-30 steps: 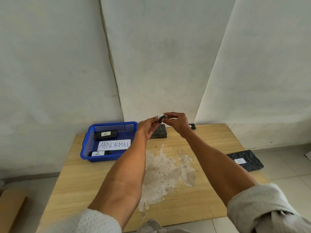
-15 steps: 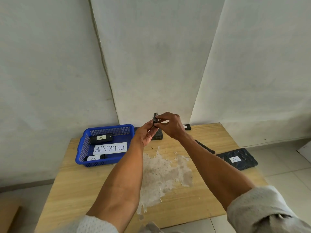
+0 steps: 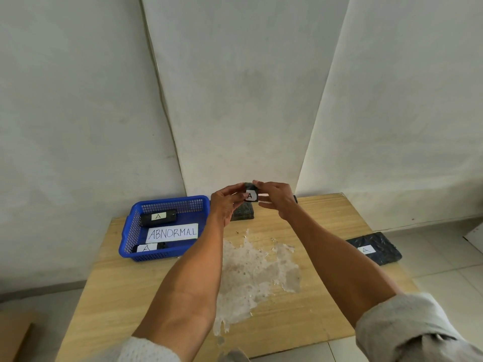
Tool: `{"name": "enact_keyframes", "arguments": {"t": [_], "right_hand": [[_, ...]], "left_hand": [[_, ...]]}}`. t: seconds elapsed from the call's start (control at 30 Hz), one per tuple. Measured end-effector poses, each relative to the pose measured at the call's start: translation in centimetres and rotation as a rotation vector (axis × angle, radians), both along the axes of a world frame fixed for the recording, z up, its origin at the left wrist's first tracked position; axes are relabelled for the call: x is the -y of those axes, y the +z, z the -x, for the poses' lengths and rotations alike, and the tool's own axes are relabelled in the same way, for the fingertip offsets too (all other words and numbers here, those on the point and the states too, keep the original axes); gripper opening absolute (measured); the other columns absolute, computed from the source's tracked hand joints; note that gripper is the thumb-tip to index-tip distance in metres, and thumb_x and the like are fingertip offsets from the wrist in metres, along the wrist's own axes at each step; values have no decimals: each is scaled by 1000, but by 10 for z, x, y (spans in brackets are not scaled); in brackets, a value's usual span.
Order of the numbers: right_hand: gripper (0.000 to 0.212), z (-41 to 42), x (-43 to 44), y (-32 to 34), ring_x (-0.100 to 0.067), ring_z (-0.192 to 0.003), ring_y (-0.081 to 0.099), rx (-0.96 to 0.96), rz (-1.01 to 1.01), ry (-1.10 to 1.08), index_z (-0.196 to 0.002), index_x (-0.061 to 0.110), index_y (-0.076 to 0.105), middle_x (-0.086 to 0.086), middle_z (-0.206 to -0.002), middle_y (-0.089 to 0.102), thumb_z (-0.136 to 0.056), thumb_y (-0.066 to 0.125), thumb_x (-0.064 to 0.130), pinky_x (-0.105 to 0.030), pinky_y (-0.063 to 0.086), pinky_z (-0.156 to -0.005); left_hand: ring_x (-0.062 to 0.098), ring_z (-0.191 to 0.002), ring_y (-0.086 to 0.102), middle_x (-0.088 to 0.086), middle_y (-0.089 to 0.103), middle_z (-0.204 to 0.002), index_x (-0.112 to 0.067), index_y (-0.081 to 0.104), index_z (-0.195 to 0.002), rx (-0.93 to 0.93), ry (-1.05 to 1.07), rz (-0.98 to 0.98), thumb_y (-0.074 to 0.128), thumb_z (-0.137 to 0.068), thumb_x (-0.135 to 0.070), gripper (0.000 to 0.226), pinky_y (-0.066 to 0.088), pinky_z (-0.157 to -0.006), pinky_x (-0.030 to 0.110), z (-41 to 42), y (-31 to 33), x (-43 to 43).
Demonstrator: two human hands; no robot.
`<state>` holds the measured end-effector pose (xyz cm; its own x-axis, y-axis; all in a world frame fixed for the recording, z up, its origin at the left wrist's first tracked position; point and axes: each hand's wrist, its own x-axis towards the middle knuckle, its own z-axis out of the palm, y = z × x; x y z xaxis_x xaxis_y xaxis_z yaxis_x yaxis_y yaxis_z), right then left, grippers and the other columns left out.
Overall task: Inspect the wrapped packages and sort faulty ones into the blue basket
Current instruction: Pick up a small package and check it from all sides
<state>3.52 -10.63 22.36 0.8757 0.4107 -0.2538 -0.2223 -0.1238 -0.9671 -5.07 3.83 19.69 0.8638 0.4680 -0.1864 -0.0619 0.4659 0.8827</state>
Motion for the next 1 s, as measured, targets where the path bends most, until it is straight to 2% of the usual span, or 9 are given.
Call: {"name": "enact_keyframes", "arguments": {"t": [0.17, 0.27, 0.4, 0.5, 0.6, 0.8, 0.87, 0.93, 1.0], "right_hand": [[20, 0, -4, -4, -26, -84, 77, -97, -36, -31, -93, 7, 74, -10, -96, 77, -86, 80, 25, -38, 63, -82], [19, -2, -6, -7, -27, -82, 77, -100, -25, -33, -92, 7, 74, -12, -97, 77, -86, 79, 24, -38, 64, -80], [21, -2, -7, -9, -25, -82, 77, -29, 0, -10, -96, 9, 75, -11, -97, 77, -86, 80, 26, -36, 64, -77], [19, 0, -7, -14, -23, -80, 76, -9, -22, 13, -103, 10, 74, -12, -96, 76, -85, 80, 9, -29, 63, -75], [21, 3, -11, -20, -20, -74, 73, -8, 22, 33, -104, 9, 74, -12, -91, 75, -85, 77, 1, -26, 62, -68], [19, 6, -24, -44, -24, -79, 71, -38, 89, 11, -102, 8, 76, -11, -91, 73, -84, 79, 4, -26, 60, -61], [19, 8, -31, -53, -23, -76, 69, -51, 99, 13, -103, 7, 75, -11, -88, 72, -85, 78, 3, -29, 62, -64], [18, 10, -38, -61, -21, -71, 67, -59, 117, 23, -103, 6, 75, -10, -83, 70, -85, 77, 2, -31, 62, -68], [16, 12, -45, -69, -20, -70, 68, -66, 132, 37, -98, 8, 75, -9, -82, 70, -84, 77, 1, -31, 62, -69]], "left_hand": [[21, -86, 75, 8, 76, -92, 4, 69, -111, 1, 0, -50, 70, -77, 20, 37, 61, -76, 27, 1, 0, 5], [24, -91, 74, 12, 75, -99, 6, 68, -115, -8, -7, -58, 71, -77, 18, 40, 61, -78, 28, 1, -1, 3], [26, -101, 71, 11, 74, -107, -3, 71, -113, -71, -10, -53, 75, -79, 10, 36, 61, -79, 29, 0, -4, 0], [25, -100, 71, 11, 74, -108, -6, 72, -109, -127, 6, -18, 77, -79, 7, 33, 62, -75, 28, 1, -8, -8], [24, -99, 72, 13, 73, -111, -2, 69, -117, -159, -7, -44, 76, -81, 6, 38, 62, -73, 28, 6, -13, -14], [26, -99, 69, 6, 67, -118, -12, 64, -130, -211, -73, -385, 80, -78, 2, 55, 61, -83, 40, 18, -30, -25], [20, -95, 68, 4, 66, -120, -16, 61, -135, -274, -141, -556, 85, -71, -4, 69, 60, -85, 37, 21, -35, -31], [18, -101, 67, 3, 69, -117, -18, 59, -136, -342, -181, -719, 91, -64, -8, 80, 56, -90, 35, 25, -40, -38], [17, -107, 66, 1, 69, -121, -19, 61, -134, -365, -158, -863, 94, -59, -12, 82, 54, -96, 37, 26, -48, -44]]}}
